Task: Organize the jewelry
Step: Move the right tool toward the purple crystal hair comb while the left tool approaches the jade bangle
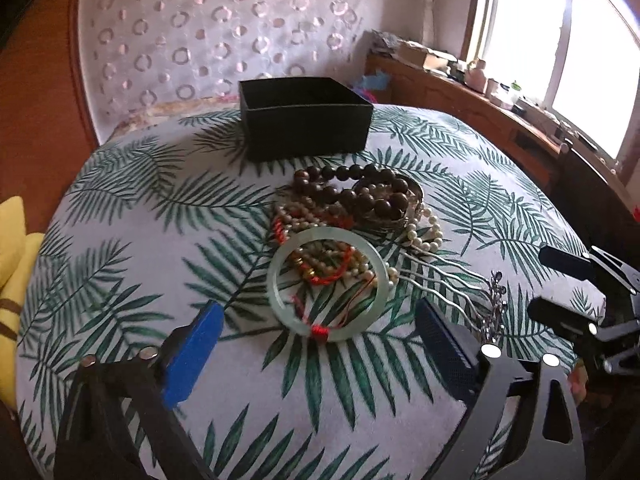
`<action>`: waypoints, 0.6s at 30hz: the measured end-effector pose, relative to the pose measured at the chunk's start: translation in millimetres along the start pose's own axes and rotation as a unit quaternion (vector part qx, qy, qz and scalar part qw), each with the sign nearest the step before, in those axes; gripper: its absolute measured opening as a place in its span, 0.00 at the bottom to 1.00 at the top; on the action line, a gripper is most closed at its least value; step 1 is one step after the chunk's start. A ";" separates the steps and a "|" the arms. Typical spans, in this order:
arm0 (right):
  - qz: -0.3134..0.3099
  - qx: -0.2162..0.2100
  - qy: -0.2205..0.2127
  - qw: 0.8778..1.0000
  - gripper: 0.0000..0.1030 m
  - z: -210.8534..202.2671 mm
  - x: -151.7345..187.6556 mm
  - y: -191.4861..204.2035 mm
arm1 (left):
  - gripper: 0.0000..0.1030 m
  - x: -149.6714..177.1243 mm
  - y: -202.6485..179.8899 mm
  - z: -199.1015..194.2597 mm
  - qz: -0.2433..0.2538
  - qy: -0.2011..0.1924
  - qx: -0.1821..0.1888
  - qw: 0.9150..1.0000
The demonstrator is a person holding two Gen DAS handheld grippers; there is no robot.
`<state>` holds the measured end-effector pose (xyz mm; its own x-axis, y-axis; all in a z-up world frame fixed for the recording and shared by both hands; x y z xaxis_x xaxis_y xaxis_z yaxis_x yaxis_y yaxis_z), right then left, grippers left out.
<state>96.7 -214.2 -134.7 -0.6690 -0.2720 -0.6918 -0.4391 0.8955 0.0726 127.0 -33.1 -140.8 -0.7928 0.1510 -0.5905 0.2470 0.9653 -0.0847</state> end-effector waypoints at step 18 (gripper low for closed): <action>-0.033 -0.019 0.025 0.999 0.72 15.3 -4.4 16.1 | 0.67 -15.1 -1.6 10.8 0.017 0.012 0.000 1.000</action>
<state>101.8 -193.2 -141.5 -0.6662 -0.3490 -0.6590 -0.5056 0.8610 0.0551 144.5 -39.2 -140.4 -0.7971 0.1898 -0.5732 0.2746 0.9594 -0.0642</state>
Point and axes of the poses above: each gripper's, at about its wrist camera, not at the fingertips, and z roughly the way its jaws point, y to its left, x to its underside, the point moved 5 cm from there along z, roughly the way its jaws point, and after that the axes turned 6 degrees about y, right-handed, at the moved point
